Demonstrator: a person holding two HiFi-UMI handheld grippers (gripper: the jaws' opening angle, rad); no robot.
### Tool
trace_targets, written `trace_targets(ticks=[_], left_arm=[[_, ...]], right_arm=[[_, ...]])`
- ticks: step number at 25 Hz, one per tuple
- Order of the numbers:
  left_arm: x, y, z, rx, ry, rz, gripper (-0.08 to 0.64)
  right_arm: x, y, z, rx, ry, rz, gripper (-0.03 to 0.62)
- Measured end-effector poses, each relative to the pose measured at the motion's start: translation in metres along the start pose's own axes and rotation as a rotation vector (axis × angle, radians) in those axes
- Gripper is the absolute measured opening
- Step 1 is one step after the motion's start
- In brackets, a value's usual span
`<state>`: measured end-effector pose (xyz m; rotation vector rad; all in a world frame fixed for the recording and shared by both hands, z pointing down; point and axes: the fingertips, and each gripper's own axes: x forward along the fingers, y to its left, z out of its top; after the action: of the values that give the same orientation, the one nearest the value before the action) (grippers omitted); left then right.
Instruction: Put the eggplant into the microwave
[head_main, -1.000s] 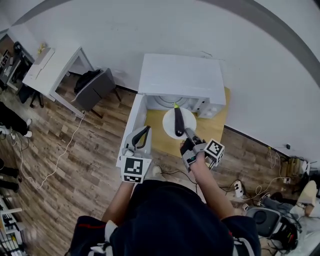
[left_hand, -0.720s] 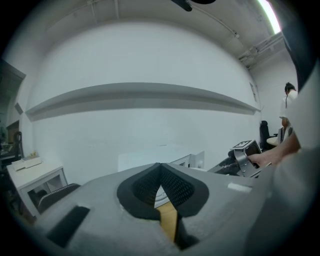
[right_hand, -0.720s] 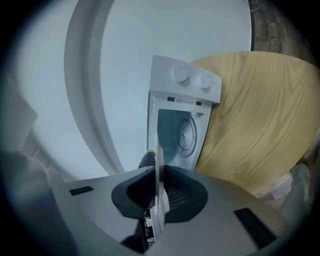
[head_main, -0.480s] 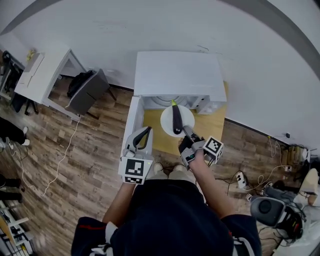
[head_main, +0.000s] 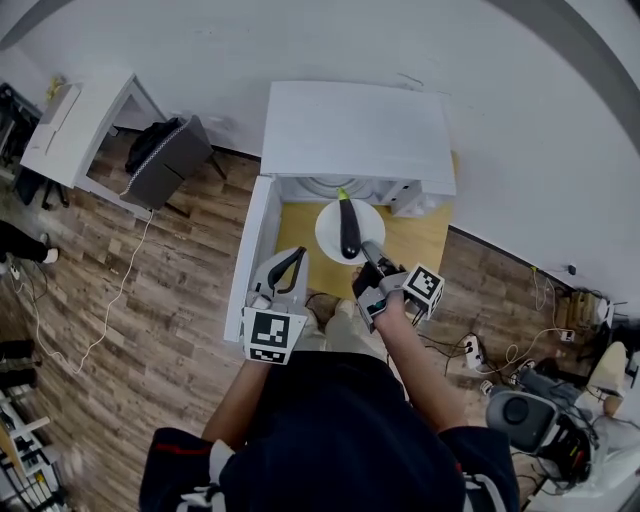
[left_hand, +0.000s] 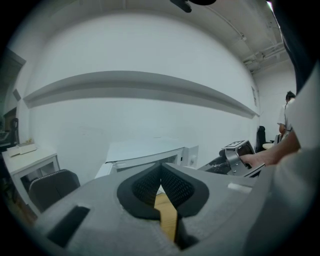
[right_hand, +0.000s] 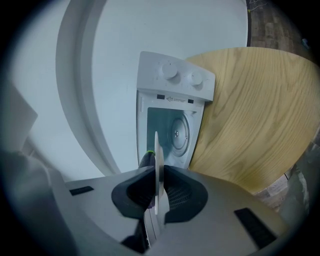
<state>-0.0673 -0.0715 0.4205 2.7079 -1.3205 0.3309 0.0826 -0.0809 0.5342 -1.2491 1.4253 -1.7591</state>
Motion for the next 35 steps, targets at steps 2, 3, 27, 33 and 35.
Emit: trace_targets(ticks=[2, 3, 27, 33, 35], left_arm=[[0.003, -0.002, -0.004, -0.006, 0.011, 0.009, 0.014], [0.005, -0.002, -0.006, -0.009, 0.017, 0.013, 0.015], [0.041, 0.000, -0.054, -0.066, 0.152, 0.053, 0.015], [0.044, 0.002, -0.061, -0.067, 0.172, 0.058, 0.015], [0.044, 0.003, -0.063, -0.068, 0.179, 0.059, 0.015]], right_arm=[[0.003, -0.003, 0.003, -0.003, 0.015, -0.005, 0.029], [0.005, -0.005, 0.004, -0.004, 0.022, -0.007, 0.029], [0.071, -0.067, 0.038, 0.017, 0.098, -0.080, 0.029], [0.086, -0.078, 0.045, 0.023, 0.095, -0.097, 0.029], [0.090, -0.081, 0.045, 0.021, 0.093, -0.105, 0.029]])
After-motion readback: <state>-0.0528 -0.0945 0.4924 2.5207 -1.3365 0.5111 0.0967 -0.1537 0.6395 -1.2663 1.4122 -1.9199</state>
